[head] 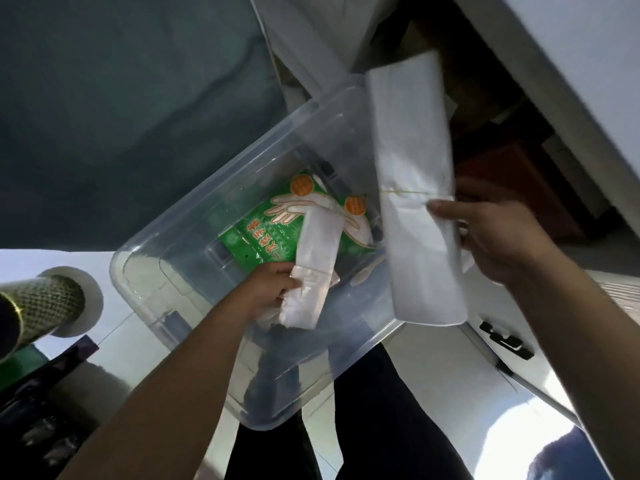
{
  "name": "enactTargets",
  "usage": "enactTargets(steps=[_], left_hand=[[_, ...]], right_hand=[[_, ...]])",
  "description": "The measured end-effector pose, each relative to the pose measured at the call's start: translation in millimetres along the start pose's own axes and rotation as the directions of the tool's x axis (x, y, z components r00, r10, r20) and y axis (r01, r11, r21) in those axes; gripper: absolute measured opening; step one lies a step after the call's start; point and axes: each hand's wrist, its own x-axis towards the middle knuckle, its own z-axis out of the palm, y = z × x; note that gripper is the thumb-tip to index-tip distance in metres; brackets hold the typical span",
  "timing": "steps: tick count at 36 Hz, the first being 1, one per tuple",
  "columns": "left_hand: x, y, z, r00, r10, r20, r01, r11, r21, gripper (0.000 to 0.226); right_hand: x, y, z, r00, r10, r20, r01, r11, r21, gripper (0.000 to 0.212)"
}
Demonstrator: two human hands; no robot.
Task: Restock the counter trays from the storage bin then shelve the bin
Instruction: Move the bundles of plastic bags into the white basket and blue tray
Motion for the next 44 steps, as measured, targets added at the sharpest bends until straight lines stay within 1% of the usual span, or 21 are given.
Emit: enactTargets(steps=[3,5,7,10,13,15,18,23,25,29,32,34,36,41,43,44], left_hand=[[-17,8,-8,0.998,0.016,0.063,-0.009,0.994,-0.113,0.033],[-31,11,-11,0.993,0.044,0.11,-0.022,0.981,-0.191,0.032],[-46,11,-12,0.985,0.087,0.152,-0.048,0.969,-0.244,0.036],[-75,7,-12,0.97,0.159,0.185,-0.107,0.959,-0.262,0.046],[-113,2,-10,0.953,0.232,0.197,-0.182,0.953,-0.242,0.053],[-142,-2,-9,0.932,0.284,0.223,-0.225,0.94,-0.258,0.056],[-185,-7,-3,0.884,0.367,0.288,-0.283,0.913,-0.294,0.059],[-244,-9,13,0.766,0.499,0.405,-0.388,0.862,-0.327,0.059],[-264,-8,22,0.727,0.527,0.44,-0.416,0.848,-0.328,0.062],[-301,-6,47,0.657,0.566,0.497,-0.484,0.823,-0.297,0.061],[-323,-1,75,0.614,0.574,0.542,-0.498,0.814,-0.298,0.062],[-336,1,98,0.616,0.574,0.54,-0.499,0.814,-0.297,0.059],[-348,1,122,0.642,0.568,0.516,-0.5,0.82,-0.28,0.056],[-363,-5,183,0.692,0.535,0.486,-0.535,0.831,-0.154,0.042],[-366,-9,213,0.716,0.513,0.474,-0.519,0.845,-0.132,0.041],[-368,-11,228,0.726,0.506,0.467,-0.512,0.85,-0.126,0.04]], right_hand=[[-19,8,0,0.998,0.066,0.019,-0.067,0.997,0.041,0.037],[-36,13,1,0.996,0.07,0.049,-0.072,0.996,0.048,0.031],[-57,18,3,0.996,0.069,0.065,-0.072,0.996,0.055,0.027],[-94,24,5,0.996,0.063,0.061,-0.069,0.991,0.113,0.032],[-138,30,9,0.998,0.059,0.019,-0.061,0.982,0.18,0.035],[-169,33,11,0.999,0.034,-0.011,-0.031,0.975,0.219,0.036],[-218,41,8,0.998,-0.021,-0.055,0.036,0.955,0.296,0.036],[-287,58,-11,0.979,-0.087,-0.186,0.16,0.892,0.424,0.041],[-309,63,-18,0.97,-0.092,-0.225,0.191,0.86,0.472,0.042],[-354,71,-41,0.944,-0.093,-0.317,0.268,0.775,0.572,0.04],[-386,76,-68,0.921,-0.115,-0.372,0.337,0.714,0.614,0.039],[-402,82,-87,0.901,-0.126,-0.414,0.383,0.68,0.626,0.039],[-414,91,-107,0.887,-0.131,-0.442,0.42,0.628,0.655,0.036],[-431,122,-164,0.875,-0.082,-0.477,0.449,0.51,0.734,0.034],[-438,136,-191,0.877,-0.069,-0.475,0.444,0.493,0.748,0.031],[-442,143,-205,0.88,-0.065,-0.471,0.436,0.502,0.747,0.031]])
